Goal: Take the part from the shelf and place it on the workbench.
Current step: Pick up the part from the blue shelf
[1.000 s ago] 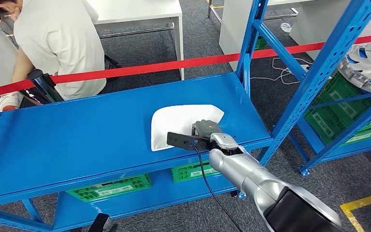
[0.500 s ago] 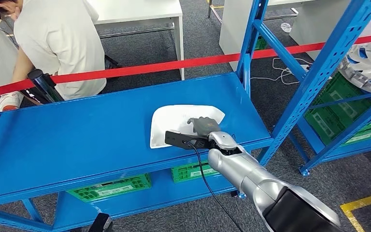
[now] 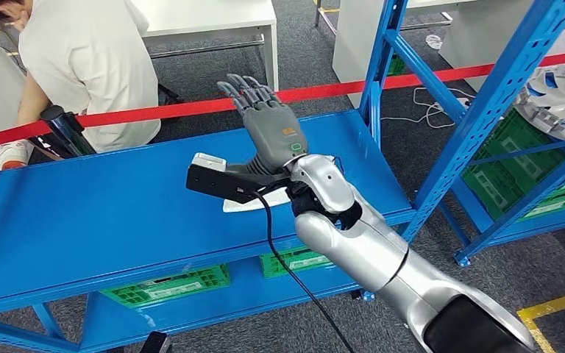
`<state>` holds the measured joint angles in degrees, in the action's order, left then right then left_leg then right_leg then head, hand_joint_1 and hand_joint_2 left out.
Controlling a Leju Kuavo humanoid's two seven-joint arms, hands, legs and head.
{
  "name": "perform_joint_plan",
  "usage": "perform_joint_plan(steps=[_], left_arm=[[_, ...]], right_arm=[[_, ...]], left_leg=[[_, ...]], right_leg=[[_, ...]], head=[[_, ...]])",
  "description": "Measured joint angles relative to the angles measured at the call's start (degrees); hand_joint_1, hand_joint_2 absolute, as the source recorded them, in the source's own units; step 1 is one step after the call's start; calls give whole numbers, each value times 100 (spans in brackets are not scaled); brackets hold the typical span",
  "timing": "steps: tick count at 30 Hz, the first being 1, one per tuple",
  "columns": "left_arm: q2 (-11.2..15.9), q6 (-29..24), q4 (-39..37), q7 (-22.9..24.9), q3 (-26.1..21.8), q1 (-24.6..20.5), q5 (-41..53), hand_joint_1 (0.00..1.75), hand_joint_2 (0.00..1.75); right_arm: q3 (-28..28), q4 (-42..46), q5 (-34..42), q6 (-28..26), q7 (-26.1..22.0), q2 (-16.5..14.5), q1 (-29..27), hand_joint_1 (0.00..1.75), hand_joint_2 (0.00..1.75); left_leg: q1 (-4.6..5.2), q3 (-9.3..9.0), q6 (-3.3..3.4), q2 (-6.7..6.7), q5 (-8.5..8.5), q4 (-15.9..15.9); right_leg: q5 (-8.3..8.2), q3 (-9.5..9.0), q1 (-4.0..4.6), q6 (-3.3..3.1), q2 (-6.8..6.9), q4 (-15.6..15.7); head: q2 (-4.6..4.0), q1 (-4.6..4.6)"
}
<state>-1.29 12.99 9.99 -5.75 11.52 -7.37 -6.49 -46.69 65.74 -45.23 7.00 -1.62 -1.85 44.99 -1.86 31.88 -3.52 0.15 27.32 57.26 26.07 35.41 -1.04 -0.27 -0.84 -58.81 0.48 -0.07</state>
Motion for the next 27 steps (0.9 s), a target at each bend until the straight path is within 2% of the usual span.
perform_joint_plan(steps=[5,13,22,27], left_arm=[[-23,27,1,68,1,-73,71,0,0],[-38,50,2,142,8,-135,96,0,0],[19,343,2,248,26,-247,190,0,0],[58,346,2,292,39,-263,213,0,0]], right_arm=[[72,313,-3,143,-4,53,-127,0,0],[104,-597,72,17,-302,8,-121,0,0],[119,-3138,210,57,-598,-362,38,0,0],[119,-3900,213,173,-613,-487,38,0,0]], left_leg=[[0,-2,1,-3,-1,0],[0,-2,1,-9,-1,1],[0,-3,2,-19,-2,2],[0,-2,2,-17,-1,2]], right_leg=[[-3,-6,0,3,2,1],[-5,-11,0,6,2,1],[-4,-16,0,6,14,3],[-4,-15,0,6,13,3]], head=[[0,1],[0,1],[0,1],[0,0]])
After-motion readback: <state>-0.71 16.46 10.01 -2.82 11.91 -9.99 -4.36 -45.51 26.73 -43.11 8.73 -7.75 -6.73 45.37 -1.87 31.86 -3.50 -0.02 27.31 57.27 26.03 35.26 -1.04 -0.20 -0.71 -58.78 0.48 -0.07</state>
